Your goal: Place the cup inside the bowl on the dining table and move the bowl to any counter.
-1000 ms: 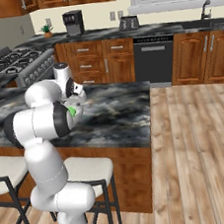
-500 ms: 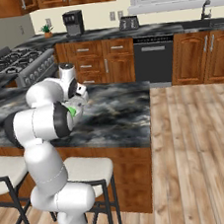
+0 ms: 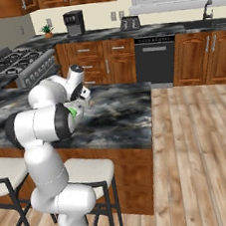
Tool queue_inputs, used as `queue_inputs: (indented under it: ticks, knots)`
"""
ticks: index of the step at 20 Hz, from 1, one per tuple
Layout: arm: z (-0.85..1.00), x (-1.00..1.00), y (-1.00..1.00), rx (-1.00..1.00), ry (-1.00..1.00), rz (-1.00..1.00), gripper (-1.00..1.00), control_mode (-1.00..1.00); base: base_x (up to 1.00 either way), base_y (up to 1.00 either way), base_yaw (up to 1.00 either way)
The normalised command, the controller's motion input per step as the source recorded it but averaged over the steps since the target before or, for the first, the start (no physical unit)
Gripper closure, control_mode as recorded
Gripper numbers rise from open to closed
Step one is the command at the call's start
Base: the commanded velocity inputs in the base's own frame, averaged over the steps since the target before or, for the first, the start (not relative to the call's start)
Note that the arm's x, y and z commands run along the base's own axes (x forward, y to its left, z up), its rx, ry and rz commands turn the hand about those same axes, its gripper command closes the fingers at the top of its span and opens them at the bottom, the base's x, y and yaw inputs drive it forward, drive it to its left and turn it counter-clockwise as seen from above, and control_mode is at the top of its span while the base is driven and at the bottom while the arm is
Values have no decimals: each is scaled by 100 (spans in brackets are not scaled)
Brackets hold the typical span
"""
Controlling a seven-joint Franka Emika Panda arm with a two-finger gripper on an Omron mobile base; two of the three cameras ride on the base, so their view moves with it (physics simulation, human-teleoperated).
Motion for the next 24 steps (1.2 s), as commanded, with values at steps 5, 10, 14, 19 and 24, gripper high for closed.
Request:
queue_inputs:
  ticks: [5,10,14,19,24]
  knots:
    - [0,0,0,12,0,0,-100,-100,0,0,0]
    - [0,0,0,10,0,0,-100,-100,0,0,0]
    - [-9,0,-2,1,6,0,-100,-100,0,0,0]
    - [-19,0,-20,0,6,0,-100,-100,0,0,0]
    - [-1,7,-29,0,3,0,-100,-100,0,0,0]
